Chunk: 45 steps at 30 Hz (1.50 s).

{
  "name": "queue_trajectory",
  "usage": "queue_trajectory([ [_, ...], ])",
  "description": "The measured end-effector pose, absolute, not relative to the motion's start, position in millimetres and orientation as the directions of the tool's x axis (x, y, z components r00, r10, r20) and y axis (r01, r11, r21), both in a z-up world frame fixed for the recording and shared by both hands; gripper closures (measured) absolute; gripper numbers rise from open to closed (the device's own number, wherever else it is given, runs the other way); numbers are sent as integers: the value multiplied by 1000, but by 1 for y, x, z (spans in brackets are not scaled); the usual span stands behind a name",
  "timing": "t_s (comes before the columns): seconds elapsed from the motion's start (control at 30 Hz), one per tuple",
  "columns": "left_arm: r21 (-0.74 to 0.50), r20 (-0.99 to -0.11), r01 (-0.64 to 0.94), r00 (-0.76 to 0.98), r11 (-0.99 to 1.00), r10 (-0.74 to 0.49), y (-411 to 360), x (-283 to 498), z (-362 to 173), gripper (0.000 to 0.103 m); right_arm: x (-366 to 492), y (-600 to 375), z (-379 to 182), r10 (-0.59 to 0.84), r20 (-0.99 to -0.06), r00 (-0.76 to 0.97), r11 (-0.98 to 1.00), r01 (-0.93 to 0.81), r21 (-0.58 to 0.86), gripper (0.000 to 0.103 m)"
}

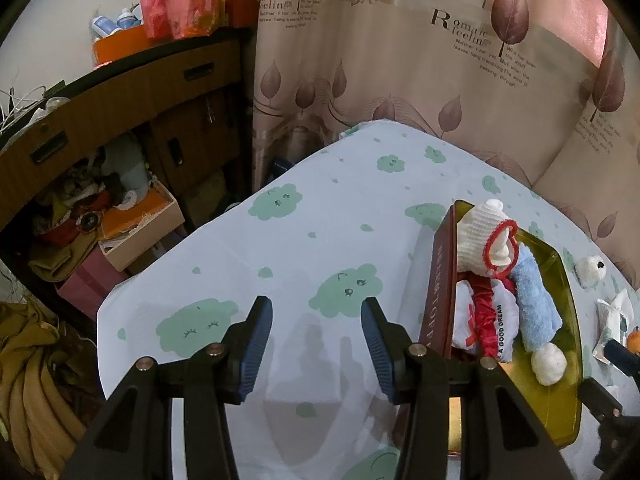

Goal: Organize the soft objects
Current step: 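Carry the white cotton ball with the right tool into the tin and release, then grasp the pink-flowered white pad with the right tool while the left tool grasps the white-green wipes packet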

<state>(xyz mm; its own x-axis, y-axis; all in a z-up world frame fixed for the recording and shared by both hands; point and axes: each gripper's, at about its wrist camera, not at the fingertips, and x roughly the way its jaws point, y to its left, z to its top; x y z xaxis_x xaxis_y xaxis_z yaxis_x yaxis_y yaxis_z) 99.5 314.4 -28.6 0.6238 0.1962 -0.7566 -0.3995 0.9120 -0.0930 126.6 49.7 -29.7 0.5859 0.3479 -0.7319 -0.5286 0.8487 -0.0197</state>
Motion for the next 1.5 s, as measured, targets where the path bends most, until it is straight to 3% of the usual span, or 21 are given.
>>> queue_trajectory([
  [0.53,-67,-736,-381,643,922,212,306,98,-22,56,100,-147,-57,47,-795,605,982,-173,-73,20],
  [0.83,-43,-717,-359,661,932,221,296,98,-20,56,104,-173,-86,43,-827,560,993,-118,-29,12],
  [1.1,-6,-681,-287,702,958,207,275,97,-13,56,118,-174,-103,66,-827,559,993,-115,1,12],
  [1.17,5,-671,-275,712,962,207,268,96,-9,55,121,-176,-104,69,-823,563,994,-113,6,17],
  [1.2,11,-670,-267,713,964,205,263,96,-7,55,121,-176,-103,72,-820,568,993,-116,7,26],
  [1.43,1,-664,-179,736,984,134,218,101,9,52,118,-186,-100,86,-798,596,992,-122,16,52],
  [1.5,-8,-669,-138,737,990,97,202,106,13,51,117,-190,-99,78,-791,606,994,-113,11,67],
])
